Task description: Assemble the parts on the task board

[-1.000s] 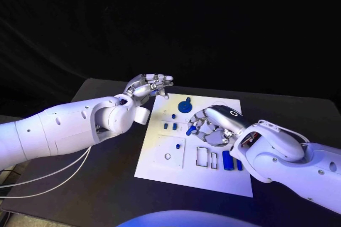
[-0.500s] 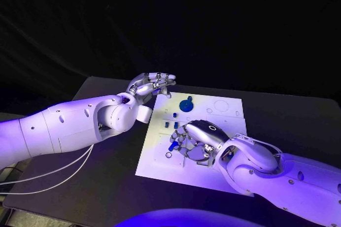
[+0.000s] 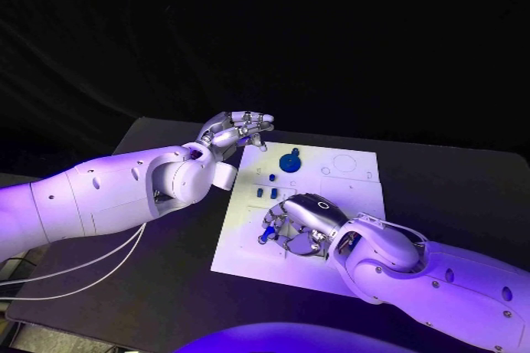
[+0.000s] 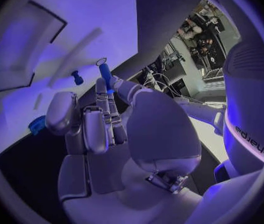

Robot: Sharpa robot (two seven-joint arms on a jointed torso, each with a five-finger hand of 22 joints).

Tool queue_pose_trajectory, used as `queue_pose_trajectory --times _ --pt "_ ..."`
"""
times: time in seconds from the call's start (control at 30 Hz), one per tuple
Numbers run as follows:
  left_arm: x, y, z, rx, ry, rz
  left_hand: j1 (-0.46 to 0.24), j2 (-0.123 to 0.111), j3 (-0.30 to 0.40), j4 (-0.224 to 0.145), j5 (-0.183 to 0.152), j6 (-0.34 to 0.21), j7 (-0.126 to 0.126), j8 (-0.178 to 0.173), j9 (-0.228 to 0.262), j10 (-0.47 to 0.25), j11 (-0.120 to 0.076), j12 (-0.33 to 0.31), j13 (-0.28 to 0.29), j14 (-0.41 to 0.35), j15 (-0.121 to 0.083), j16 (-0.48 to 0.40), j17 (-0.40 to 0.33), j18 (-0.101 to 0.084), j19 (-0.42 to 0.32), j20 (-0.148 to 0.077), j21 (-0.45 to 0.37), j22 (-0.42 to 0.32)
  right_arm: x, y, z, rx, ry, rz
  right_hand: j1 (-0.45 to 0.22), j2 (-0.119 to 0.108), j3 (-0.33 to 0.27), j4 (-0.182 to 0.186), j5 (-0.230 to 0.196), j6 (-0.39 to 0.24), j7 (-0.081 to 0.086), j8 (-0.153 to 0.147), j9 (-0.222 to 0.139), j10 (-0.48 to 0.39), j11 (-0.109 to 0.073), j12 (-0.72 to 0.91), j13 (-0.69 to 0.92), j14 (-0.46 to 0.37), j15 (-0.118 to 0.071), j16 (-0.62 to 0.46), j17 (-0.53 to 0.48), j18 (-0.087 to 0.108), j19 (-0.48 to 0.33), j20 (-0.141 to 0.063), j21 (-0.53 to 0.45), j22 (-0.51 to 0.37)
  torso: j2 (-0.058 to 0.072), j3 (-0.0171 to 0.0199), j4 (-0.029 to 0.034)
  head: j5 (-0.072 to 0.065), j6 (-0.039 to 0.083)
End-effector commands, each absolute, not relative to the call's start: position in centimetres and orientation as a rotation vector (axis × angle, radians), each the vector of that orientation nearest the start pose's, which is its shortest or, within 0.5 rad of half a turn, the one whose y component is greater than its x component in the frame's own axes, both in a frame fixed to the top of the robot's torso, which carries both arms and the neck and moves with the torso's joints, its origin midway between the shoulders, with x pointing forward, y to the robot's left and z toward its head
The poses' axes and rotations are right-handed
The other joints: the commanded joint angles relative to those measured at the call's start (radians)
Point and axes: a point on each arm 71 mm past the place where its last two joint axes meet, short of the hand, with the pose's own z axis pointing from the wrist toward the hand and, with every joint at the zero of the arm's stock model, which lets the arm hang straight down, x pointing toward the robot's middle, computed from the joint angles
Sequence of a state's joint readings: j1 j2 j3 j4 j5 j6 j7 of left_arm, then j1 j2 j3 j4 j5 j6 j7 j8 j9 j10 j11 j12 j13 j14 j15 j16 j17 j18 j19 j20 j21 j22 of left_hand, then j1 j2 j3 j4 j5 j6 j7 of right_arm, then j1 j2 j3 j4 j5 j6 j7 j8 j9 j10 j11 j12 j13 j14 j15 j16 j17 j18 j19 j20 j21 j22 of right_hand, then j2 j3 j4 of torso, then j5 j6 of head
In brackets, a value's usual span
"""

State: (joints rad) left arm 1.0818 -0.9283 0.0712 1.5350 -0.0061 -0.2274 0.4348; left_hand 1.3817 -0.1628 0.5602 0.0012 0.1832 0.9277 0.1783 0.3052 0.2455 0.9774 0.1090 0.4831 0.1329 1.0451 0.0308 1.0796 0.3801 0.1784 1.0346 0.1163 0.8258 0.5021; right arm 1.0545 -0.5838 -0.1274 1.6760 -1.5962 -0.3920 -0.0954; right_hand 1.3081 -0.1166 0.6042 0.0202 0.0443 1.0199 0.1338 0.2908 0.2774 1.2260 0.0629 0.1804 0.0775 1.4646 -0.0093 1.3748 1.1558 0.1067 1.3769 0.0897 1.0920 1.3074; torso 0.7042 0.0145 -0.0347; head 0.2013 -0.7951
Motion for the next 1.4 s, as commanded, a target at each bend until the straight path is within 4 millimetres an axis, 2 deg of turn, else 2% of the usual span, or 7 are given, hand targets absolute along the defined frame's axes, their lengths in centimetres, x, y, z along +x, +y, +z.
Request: queue_pose_trajectory --times 0.03,0.87,0.97,1.1,1.17,1.33,1.4 --pt "47.8 24.5 -18.8 -1.156 1.345 -1.626 -0.004 0.009 0.0 -0.003 0.005 -0.008 0.0 -0.002 0.001 -0.005 0.002 0.004 0.001 -0.006 0.002 0.004 0.001 0.006 -0.001 0.004 0.0 0.001 37.5 -3.1 -24.3 -0.464 1.656 1.041 0.0 0.011 0.004 0.0 0.007 0.009 -0.005 0.029 0.056 0.004 0.0 -0.006 0.0 0.027 -0.005 0.005 0.001 -0.011 0.005 0.0 -0.004 0.026 0.001 -0.0001 0.0005 0.001 -0.001" --pt "47.8 24.6 -18.8 -1.157 1.348 -1.625 -0.007 0.011 0.001 -0.004 0.005 -0.009 0.001 -0.002 0.002 -0.007 0.002 0.006 0.002 -0.006 0.002 0.004 0.002 0.006 -0.001 0.004 0.001 0.002 37.5 -2.6 -25.3 -0.494 1.687 0.993 -0.003 0.01 0.004 0.0 0.007 0.006 -0.004 0.03 0.058 0.004 0.001 -0.008 -0.001 0.027 -0.005 0.005 0.002 -0.011 0.004 0.0 -0.005 0.026 0.0 0.0006 0.0 0.0 -0.001" --pt "47.8 24.6 -18.8 -1.157 1.349 -1.625 -0.007 0.011 0.001 -0.004 0.005 -0.009 0.001 -0.002 0.002 -0.007 0.002 0.006 0.002 -0.006 0.002 0.004 0.002 0.006 -0.001 0.004 0.001 0.002 37.5 -2.5 -25.4 -0.499 1.69 0.994 -0.01 0.003 0.001 -0.002 0.006 0.0 -0.002 0.029 0.063 0.002 0.003 -0.013 -0.001 0.026 -0.003 0.002 -0.005 -0.009 0.0 0.0 -0.014 0.023 0.0 0.0004 0.0004 0.0 -0.001" --pt "47.8 24.6 -18.8 -1.157 1.349 -1.626 -0.007 0.011 0.001 -0.004 0.005 -0.009 0.001 -0.002 0.002 -0.007 0.002 0.006 0.002 -0.006 0.002 0.004 0.002 0.006 -0.001 0.004 0.001 0.002 37.5 -2.4 -25.5 -0.5 1.699 1.004 -0.042 -0.031 -0.014 0.005 0.016 -0.062 0.022 -0.007 0.056 -0.022 0.02 -0.032 -0.002 0.027 0.01 0.009 0.006 -0.009 -0.004 0.009 -0.022 0.023 0.0 0.0 0.0005 -0.001 0.0" --pt "47.8 24.6 -18.8 -1.157 1.349 -1.626 -0.007 0.011 0.001 -0.004 0.005 -0.009 0.001 -0.002 0.002 -0.007 0.002 0.006 0.002 -0.006 0.002 0.004 0.002 0.006 -0.001 0.004 0.001 0.002 37.5 -2.3 -25.6 -0.503 1.704 1.006 -0.05 -0.039 -0.018 0.008 0.017 -0.076 0.028 -0.018 0.053 -0.028 0.024 -0.036 -0.002 0.026 0.014 0.009 0.006 -0.009 -0.005 0.012 -0.025 0.022 0.0 0.0 0.0005 -0.001 0.0" --pt "47.8 24.6 -18.8 -1.157 1.349 -1.625 -0.007 0.011 0.001 -0.004 0.005 -0.009 0.001 -0.002 0.002 -0.007 0.002 0.006 0.002 -0.006 0.002 0.004 0.002 0.006 -0.001 0.004 0.001 0.002 37.5 -2.2 -25.7 -0.499 1.708 1.007 -0.062 -0.053 -0.026 0.013 0.02 -0.105 0.028 -0.041 0.046 -0.035 0.027 -0.04 -0.001 0.025 0.017 0.01 0.005 -0.008 -0.007 0.017 -0.029 0.022 0.0 0.0006 0.0005 -0.001 -0.001" --pt "47.8 24.6 -18.8 -1.157 1.349 -1.625 -0.007 0.011 0.001 -0.004 0.005 -0.009 0.001 -0.002 0.002 -0.007 0.002 0.006 0.002 -0.006 0.002 0.004 0.002 0.006 -0.001 0.004 0.001 0.002 37.6 -2.3 -25.7 -0.492 1.706 1.004 -0.062 -0.056 -0.026 0.013 0.021 -0.135 0.022 -0.062 0.04 -0.037 0.023 -0.041 0.0 0.025 0.015 0.012 0.008 -0.007 -0.007 0.017 -0.029 0.024 -0.001 0.0002 0.0003 -0.002 -0.001"
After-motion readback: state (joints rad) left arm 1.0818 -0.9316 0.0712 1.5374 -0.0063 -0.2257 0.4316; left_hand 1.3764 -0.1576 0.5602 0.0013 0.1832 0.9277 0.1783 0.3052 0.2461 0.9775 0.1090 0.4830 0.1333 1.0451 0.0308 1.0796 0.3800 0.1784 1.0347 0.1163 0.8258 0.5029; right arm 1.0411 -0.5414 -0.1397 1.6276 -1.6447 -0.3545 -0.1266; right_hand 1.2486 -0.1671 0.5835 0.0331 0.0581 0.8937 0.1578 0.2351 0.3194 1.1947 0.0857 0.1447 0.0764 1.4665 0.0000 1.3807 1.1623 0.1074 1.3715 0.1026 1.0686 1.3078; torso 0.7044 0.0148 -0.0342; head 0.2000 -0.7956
